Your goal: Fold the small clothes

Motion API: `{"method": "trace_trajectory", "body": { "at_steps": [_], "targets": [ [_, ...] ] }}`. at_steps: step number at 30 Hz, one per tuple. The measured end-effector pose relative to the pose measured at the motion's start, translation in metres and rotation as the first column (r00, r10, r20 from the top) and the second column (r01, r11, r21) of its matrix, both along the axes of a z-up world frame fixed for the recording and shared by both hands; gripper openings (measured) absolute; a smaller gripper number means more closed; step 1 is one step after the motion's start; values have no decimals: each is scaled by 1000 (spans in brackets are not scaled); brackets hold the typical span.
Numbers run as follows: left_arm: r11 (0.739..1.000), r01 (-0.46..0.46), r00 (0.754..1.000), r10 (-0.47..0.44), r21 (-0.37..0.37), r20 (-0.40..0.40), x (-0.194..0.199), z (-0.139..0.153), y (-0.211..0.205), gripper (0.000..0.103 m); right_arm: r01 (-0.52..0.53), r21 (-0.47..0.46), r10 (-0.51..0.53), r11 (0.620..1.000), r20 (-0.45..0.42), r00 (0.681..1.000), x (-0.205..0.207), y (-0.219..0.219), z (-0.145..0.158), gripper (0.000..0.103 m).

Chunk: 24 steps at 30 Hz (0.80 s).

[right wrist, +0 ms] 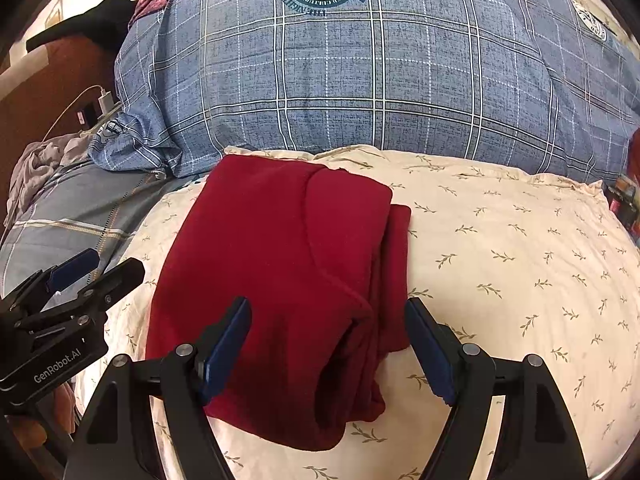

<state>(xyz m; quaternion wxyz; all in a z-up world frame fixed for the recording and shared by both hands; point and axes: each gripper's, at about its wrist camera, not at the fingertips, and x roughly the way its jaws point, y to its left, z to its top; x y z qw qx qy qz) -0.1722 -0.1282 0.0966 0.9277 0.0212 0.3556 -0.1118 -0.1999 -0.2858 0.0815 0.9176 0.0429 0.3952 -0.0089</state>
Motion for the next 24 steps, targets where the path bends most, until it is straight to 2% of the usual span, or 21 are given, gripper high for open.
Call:
{"method": "trace_trajectory", "body": {
  "at_steps": [24],
  "targets": [
    [1000,0,1000,0,11,6,-1,0,-3,77,4,3,-4,1000,-9,1000,2,4,-1,80]
  ]
}}
